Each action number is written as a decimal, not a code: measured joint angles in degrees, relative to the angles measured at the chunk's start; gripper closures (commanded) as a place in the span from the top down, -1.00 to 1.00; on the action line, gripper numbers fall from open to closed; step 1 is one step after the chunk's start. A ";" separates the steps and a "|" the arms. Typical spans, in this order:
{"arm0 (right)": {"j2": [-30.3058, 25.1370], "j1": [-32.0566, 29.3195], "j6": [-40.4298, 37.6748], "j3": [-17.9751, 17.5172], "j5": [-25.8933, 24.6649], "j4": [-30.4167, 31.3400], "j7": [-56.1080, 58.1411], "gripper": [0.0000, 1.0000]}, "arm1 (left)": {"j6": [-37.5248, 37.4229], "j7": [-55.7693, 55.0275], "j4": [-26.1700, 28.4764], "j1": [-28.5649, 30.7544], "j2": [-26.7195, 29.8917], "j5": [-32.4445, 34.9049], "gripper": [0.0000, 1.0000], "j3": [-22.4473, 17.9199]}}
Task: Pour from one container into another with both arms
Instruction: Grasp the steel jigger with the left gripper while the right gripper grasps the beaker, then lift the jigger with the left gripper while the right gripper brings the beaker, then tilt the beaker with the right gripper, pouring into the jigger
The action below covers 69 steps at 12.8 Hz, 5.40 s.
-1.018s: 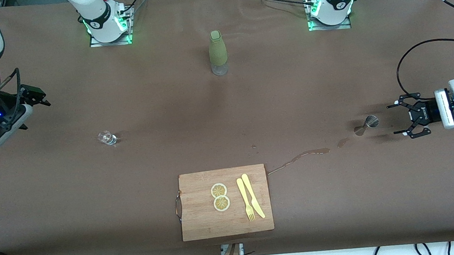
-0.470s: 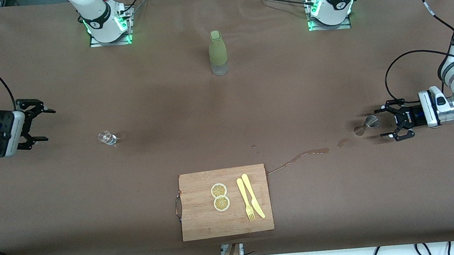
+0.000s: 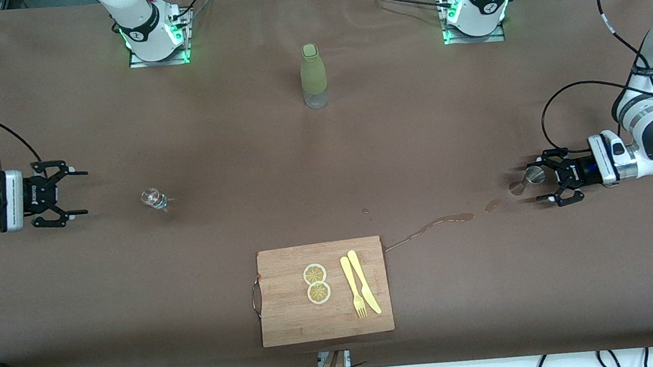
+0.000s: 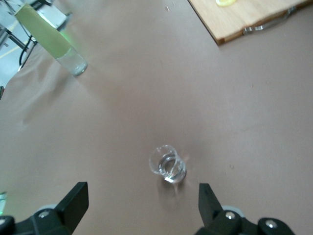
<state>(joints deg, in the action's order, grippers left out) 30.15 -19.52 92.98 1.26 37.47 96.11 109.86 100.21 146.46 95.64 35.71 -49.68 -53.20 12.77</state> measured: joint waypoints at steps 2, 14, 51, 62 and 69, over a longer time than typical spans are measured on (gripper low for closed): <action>3.73 -1.28 -0.01 0.05 4.11 0.04 8.20 1.00 | 0.00 1.32 -0.06 -0.54 -0.92 -1.04 1.00 0.05; 20.01 -2.09 0.00 -0.13 15.45 0.06 34.67 1.00 | -0.08 2.92 -0.30 -3.04 -2.89 -3.84 -1.00 0.21; 10.68 41.73 26.46 1.46 15.23 -10.15 -28.06 -0.75 | 4.22 -13.66 -5.32 -30.99 -10.80 -23.65 -1.00 9.97; 10.66 54.49 33.17 1.88 -6.65 -15.40 -60.17 -0.74 | 16.41 -7.60 -9.47 -33.75 -11.01 -23.84 -1.00 9.87; 10.75 59.13 35.10 2.01 -13.53 -15.61 -71.44 -0.74 | 20.83 -7.52 -9.30 -35.22 -11.12 -24.52 -1.00 11.83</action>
<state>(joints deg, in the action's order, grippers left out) 40.90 39.62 128.08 3.27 23.94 80.50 38.42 121.04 138.94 86.34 0.48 -60.80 -77.72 24.60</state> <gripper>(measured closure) 0.507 0.916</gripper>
